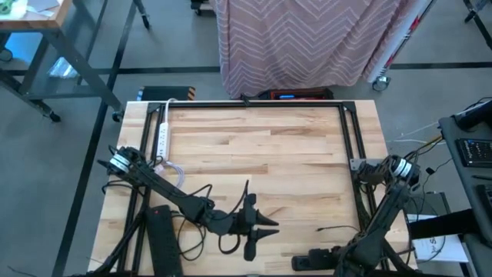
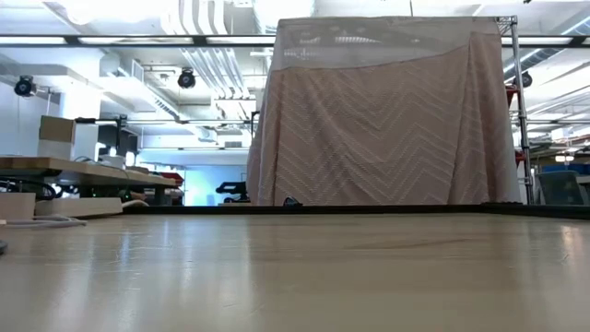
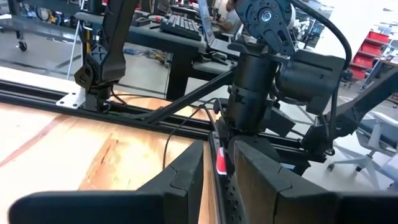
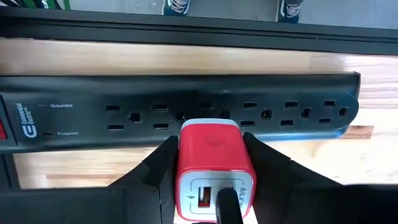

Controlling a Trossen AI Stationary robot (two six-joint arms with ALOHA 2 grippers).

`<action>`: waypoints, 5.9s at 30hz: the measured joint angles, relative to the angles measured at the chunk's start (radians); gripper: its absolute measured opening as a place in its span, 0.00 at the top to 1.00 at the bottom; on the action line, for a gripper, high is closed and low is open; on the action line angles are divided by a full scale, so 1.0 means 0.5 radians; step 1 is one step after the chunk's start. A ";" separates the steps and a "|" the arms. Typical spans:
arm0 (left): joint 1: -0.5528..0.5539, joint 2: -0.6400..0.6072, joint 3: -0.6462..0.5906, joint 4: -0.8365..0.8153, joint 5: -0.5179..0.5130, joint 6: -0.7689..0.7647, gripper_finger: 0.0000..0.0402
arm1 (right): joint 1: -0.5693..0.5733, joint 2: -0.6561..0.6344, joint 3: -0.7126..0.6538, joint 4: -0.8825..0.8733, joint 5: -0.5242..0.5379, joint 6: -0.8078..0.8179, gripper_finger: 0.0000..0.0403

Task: Insert USB
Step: Insert the red charger adapter into the left black outlet extension, then insert the white charger cable into the pink charger adapter

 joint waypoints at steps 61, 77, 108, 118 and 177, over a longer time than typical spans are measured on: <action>-0.002 0.001 -0.001 -0.031 -0.008 0.130 0.81 | -0.070 0.216 0.012 -0.016 -0.072 0.253 0.68; 0.002 0.001 -0.001 -0.098 -0.044 0.279 0.81 | -0.120 0.249 -0.006 -0.281 0.116 0.451 0.68; 0.084 -0.261 -0.001 -0.309 -0.060 0.683 0.81 | -0.180 -0.168 0.246 -0.315 0.262 1.263 0.31; 0.079 -0.378 -0.001 -0.847 -0.058 0.504 0.81 | -0.456 -0.362 0.245 -0.329 0.495 1.137 0.28; 0.170 -0.573 -0.306 -3.470 1.051 -1.316 0.45 | -1.081 0.063 0.192 0.992 0.384 0.821 0.29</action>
